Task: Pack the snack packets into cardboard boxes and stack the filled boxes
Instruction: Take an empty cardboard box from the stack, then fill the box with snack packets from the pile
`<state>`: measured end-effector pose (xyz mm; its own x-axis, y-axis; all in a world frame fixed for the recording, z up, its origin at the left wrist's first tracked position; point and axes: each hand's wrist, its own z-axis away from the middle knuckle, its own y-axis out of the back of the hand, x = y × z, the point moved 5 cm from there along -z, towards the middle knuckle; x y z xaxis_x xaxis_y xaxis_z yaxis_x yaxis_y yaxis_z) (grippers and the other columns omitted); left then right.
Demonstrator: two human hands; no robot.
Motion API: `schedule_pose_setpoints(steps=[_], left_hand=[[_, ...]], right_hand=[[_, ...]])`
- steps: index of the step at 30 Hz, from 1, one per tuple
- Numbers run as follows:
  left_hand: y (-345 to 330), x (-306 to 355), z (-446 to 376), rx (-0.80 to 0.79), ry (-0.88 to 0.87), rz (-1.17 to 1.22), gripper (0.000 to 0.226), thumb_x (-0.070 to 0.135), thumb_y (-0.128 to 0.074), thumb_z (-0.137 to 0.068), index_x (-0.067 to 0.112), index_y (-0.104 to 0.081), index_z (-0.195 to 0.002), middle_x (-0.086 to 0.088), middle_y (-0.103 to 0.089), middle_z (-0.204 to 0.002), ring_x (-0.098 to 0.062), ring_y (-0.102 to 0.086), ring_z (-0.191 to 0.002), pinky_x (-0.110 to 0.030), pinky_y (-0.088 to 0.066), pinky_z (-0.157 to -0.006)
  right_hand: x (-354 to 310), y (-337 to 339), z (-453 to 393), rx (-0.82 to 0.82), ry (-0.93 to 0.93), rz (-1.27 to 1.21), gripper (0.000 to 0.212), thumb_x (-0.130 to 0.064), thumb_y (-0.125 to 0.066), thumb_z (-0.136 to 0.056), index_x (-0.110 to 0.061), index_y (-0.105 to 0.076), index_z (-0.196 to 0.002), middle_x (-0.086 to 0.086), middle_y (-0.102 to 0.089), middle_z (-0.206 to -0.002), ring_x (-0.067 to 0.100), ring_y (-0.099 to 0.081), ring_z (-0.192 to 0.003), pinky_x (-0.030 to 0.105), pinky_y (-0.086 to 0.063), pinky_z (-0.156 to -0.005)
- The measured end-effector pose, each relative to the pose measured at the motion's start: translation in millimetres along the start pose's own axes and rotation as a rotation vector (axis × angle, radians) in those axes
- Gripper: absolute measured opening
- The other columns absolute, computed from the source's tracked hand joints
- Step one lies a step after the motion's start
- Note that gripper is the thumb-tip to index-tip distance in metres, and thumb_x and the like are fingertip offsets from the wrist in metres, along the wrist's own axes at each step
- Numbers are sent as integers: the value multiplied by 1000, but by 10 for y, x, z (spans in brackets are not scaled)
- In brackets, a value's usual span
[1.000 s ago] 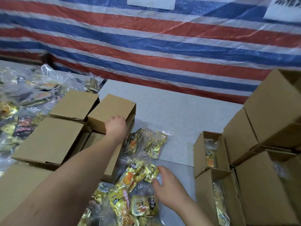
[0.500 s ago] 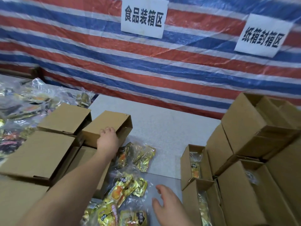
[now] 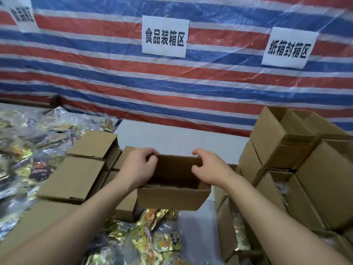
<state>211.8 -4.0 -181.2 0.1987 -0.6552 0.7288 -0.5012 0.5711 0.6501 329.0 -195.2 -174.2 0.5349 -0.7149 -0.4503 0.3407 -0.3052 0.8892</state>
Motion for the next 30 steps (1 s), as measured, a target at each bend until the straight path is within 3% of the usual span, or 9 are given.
schedule_pose_setpoints(steps=[2,4,6,9,12,17,22,26,30], left_hand=[[-30,9,190,-55,40,15,21,19,-50,-97,26,-70,-98,14,-63,-85,2,-57,-77,-15,-47,-55],[-113,-56,421,-117,99,41,23,19,-48,-97,25,-69,-100,10,-65,-79,-6,-61,-68,-18,-49,-48],[-245,-143,711,-186,159,76,23,19,-47,-98,24,-69,-100,6,-67,-80,-11,-65,-68,-18,-50,-46],[-481,-307,1226,-272,201,89,23,18,-48,-97,22,-70,-97,2,-69,-86,-17,-67,-78,-27,-56,-59],[-726,-549,1741,-318,233,32,18,18,-51,-94,22,-68,-89,6,-65,-84,-14,-61,-84,-24,-46,-68],[-1090,-905,2423,-410,302,8,18,23,-49,-93,25,-67,-95,5,-67,-91,-14,-61,-87,-25,-45,-72],[-1227,-1001,2714,-383,258,10,23,27,-49,-89,25,-70,-99,10,-67,-95,-8,-59,-87,-26,-49,-77],[-1271,-1092,2754,-383,308,23,17,27,-51,-94,31,-68,-97,15,-66,-90,-1,-59,-82,-19,-47,-68],[-1312,-1152,2729,-386,319,30,17,27,-51,-95,30,-69,-95,13,-68,-87,-3,-61,-81,-30,-56,-76]], right_hand=[[-2,-47,191,6,-21,9,39,-27,-55,-96,-26,-54,-135,-1,-61,-130,13,-59,-100,18,-45,-70],[16,-172,398,-32,-25,48,23,-25,-54,-95,-25,-63,-116,0,-68,-114,14,-62,-91,25,-48,-68],[66,-361,643,-78,-46,101,21,-26,-54,-92,-24,-63,-112,1,-67,-109,16,-61,-87,27,-46,-66],[202,-813,1053,-134,-62,156,32,-28,-56,-92,-24,-58,-124,0,-60,-118,20,-60,-100,29,-48,-76],[406,-1372,1494,-193,-144,104,12,-33,-56,-90,-32,-60,-101,-5,-62,-102,12,-60,-89,29,-53,-77],[706,-2123,1945,-239,-229,156,13,-39,-51,-83,-26,-52,-82,-6,-53,-86,20,-59,-86,32,-52,-76],[780,-2357,2192,-135,-234,116,10,-35,-52,-81,-31,-44,-78,-11,-45,-83,17,-57,-80,33,-47,-74],[773,-2372,2245,-142,-242,98,7,-33,-50,-85,-31,-44,-81,-11,-45,-82,15,-51,-73,33,-47,-68],[743,-2374,2224,-148,-237,96,7,-32,-49,-86,-27,-44,-85,-5,-45,-86,21,-54,-79,35,-48,-73]])
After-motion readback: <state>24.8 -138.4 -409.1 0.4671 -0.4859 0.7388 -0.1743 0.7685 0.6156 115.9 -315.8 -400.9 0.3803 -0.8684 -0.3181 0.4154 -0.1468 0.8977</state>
